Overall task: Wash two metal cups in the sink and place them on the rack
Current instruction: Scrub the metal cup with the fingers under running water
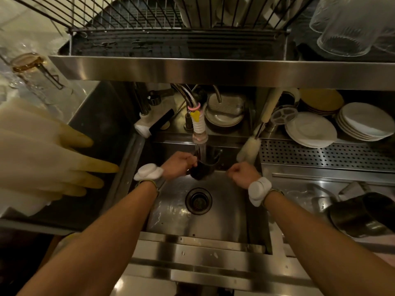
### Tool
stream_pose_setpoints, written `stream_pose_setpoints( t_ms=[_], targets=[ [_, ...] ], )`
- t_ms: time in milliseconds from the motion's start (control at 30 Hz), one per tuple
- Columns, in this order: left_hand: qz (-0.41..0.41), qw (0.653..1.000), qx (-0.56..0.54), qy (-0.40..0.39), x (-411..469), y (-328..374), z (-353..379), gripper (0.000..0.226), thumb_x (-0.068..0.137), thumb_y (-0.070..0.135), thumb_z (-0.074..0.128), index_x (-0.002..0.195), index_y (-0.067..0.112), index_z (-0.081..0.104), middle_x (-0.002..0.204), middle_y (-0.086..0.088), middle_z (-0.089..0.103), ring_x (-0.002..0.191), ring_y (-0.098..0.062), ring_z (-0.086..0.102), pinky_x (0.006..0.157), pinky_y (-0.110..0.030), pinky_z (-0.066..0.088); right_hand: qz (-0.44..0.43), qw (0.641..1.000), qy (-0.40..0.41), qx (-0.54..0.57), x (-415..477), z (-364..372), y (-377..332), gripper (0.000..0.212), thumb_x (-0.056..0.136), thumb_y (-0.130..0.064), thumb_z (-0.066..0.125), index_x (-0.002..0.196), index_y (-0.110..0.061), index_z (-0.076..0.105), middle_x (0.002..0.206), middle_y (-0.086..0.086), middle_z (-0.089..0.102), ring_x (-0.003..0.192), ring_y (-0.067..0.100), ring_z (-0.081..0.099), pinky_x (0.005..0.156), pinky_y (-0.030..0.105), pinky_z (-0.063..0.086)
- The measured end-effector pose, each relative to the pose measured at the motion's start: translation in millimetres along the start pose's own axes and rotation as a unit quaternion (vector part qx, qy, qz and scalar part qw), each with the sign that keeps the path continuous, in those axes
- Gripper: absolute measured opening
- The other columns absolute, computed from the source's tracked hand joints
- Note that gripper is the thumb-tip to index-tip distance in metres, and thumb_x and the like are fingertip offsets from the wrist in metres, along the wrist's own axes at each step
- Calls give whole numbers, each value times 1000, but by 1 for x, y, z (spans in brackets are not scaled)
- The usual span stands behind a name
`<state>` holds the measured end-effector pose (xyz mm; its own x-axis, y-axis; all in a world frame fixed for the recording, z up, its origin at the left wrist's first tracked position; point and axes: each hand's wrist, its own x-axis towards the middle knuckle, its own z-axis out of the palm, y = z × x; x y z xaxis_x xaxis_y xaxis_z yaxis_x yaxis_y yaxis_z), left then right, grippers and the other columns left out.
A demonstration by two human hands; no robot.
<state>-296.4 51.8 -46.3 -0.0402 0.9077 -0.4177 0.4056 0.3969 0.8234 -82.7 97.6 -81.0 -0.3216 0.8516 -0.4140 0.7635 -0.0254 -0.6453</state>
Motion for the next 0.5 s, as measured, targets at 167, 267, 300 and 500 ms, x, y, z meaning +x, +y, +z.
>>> stream_pose_setpoints(
  t_ms=[167,267,300,500],
  targets=[
    [-28,999,-17,40,-3,-15,-16,36,99,19,45,66,15,58,51,5,47,54,-12,40,53,-22,33,-10,1000,-9,-4,-2,10,-4,22,92,-22,55,97,-11,73,97,10,72,93,24,66,85,34,50],
    [-21,999,-18,46,-5,-5,-5,36,99,19,46,65,15,57,54,0,46,55,-13,39,55,-25,32,-15,1000,-4,-18,-8,11,-4,22,91,-24,56,94,-11,73,96,12,72,94,26,66,86,35,51],
    [-21,999,3,44,-5,0,-2,36,99,19,46,65,14,57,57,-2,47,56,-13,40,56,-25,34,-17,1000,-2,-21,-8,8,-6,22,90,-23,56,95,-10,73,97,12,72,95,26,66,86,36,52],
    [-6,973,220,77,-25,18,3,31,97,23,48,90,1,68,91,-17,67,89,-28,63,77,-31,45,-49,998,-10,-27,-25,-6,-23,25,91,-20,55,100,-6,72,103,13,71,97,26,64,90,41,52]
  ],
)
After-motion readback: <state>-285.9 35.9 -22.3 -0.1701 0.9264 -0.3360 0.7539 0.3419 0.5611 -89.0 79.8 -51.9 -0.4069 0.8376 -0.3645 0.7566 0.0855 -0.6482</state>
